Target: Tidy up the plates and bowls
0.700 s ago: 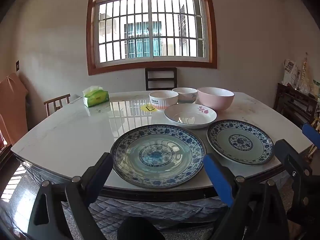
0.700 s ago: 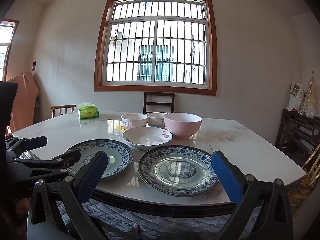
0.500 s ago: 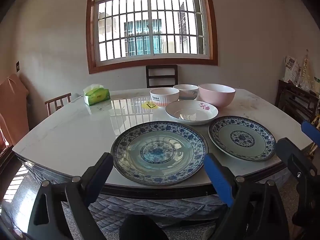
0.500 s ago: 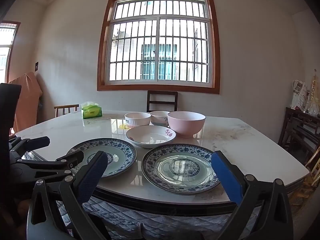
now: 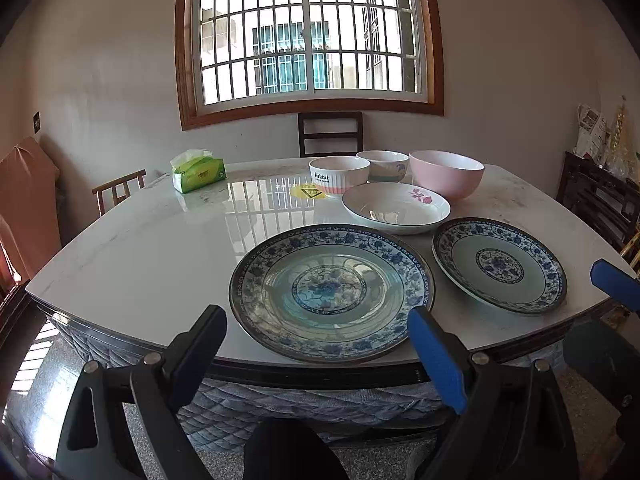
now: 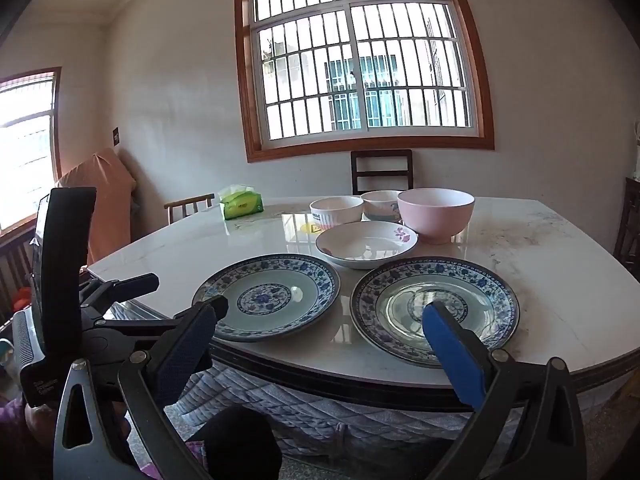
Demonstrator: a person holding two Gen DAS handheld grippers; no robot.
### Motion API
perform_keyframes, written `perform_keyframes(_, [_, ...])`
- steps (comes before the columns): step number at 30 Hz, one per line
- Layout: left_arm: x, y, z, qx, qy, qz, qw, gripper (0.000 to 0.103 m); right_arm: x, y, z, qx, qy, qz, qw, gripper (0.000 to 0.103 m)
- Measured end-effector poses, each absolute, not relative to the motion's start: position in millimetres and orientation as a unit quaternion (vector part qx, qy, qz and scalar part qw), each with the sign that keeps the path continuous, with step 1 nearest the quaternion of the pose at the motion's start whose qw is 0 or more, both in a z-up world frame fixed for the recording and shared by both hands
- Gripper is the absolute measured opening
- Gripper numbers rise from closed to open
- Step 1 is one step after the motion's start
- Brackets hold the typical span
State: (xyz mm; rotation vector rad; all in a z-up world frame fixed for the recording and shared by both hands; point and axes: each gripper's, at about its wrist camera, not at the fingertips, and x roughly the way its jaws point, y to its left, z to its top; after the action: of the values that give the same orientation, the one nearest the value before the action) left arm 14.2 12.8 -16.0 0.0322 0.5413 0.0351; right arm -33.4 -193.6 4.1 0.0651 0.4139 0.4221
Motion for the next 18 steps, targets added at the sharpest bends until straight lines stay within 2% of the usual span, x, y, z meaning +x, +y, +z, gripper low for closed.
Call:
perform_keyframes(11, [22, 25, -17, 0.021, 0.282, 0.033, 0.959, 0.094, -13, -196, 5, 0.135, 0.282, 0.297, 0.902, 0.102])
perform_keyframes(18, [31, 37, -16, 0.011, 0.296, 0.015, 0.955, 0.094, 14, -197, -16, 0.218, 0.349, 0.333, 0.848, 0.09])
